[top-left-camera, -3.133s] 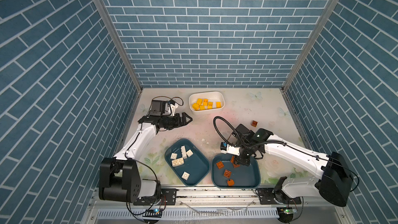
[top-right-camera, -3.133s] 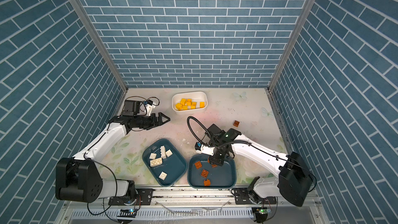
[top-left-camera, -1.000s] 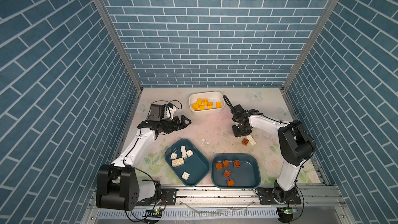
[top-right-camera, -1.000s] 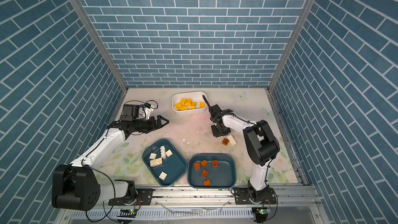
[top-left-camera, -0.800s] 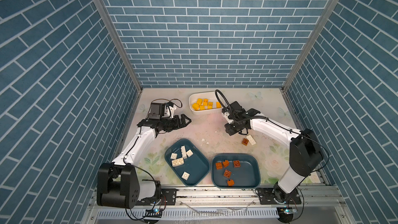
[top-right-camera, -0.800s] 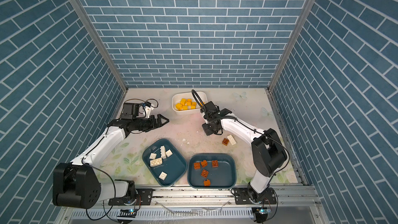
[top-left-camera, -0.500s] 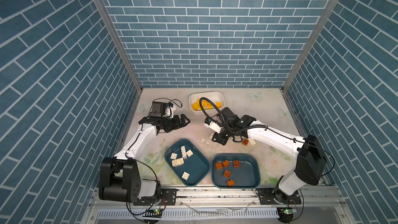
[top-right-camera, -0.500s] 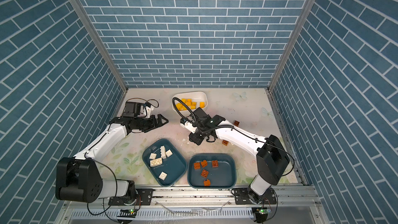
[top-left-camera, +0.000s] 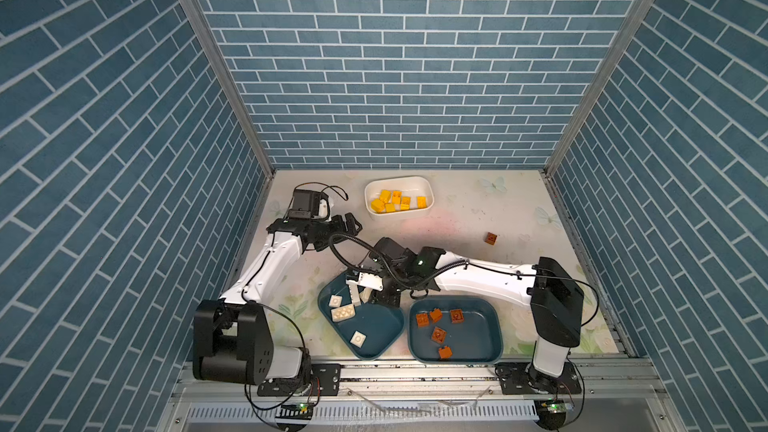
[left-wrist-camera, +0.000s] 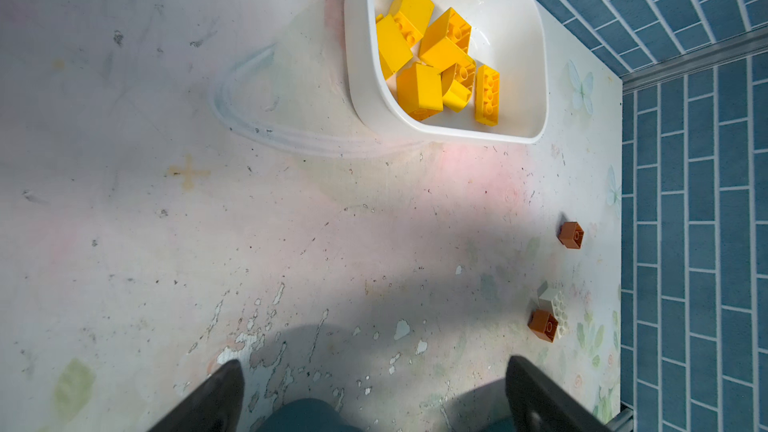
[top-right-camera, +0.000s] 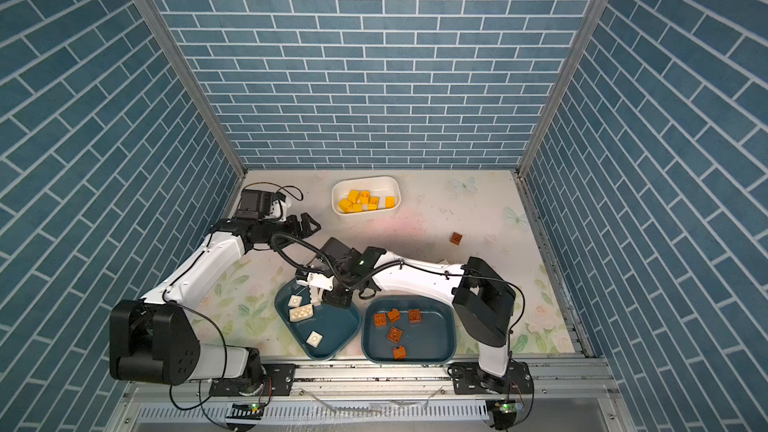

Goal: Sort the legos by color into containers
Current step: 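Carry the white brick over the teal tray nearer the left arm and release, then return the right gripper to the pile and grasp a brown brick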

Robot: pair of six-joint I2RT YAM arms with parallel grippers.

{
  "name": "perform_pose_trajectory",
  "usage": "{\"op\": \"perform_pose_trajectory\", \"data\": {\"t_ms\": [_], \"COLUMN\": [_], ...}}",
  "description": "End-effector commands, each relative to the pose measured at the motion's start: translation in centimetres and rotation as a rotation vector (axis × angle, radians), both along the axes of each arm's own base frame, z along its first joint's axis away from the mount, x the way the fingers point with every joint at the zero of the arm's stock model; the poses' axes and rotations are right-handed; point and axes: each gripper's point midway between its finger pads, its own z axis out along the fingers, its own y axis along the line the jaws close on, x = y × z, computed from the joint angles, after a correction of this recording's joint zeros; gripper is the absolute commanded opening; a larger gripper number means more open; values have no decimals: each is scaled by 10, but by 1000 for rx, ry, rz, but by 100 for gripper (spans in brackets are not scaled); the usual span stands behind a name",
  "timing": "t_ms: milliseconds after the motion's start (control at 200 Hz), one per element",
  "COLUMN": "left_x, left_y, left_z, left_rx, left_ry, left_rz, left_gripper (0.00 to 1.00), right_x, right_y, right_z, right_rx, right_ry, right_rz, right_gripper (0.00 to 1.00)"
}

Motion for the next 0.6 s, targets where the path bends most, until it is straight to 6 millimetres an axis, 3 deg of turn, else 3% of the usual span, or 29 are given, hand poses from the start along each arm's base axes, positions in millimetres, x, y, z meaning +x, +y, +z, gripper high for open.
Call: {"op": "perform_pose_trajectory", "data": {"t_ms": [0, 120, 305, 455, 595], "left_x": [4, 3, -3, -10, -18], "left_y": [5, 6, 4, 2, -1], "left_z": [-4, -1, -6, -7, -6], "left_rx": [25, 24, 23, 15, 2], "left_ry": [24, 11, 24, 24, 28], "left_rz": [18, 19, 2, -23, -44], "left_gripper": [100, 100, 100, 100, 100], "right_x": [4, 5, 6, 18, 51], "right_y": [14, 12, -20, -70, -141], "right_z": [1, 7, 24, 37, 41], "right_rx": [26, 40, 38, 13, -56], "right_ry": [-60, -70, -74, -50, -46], "right_rz": [28, 0, -80, -225, -469], "right_gripper": [40, 54, 60, 60, 61]}}
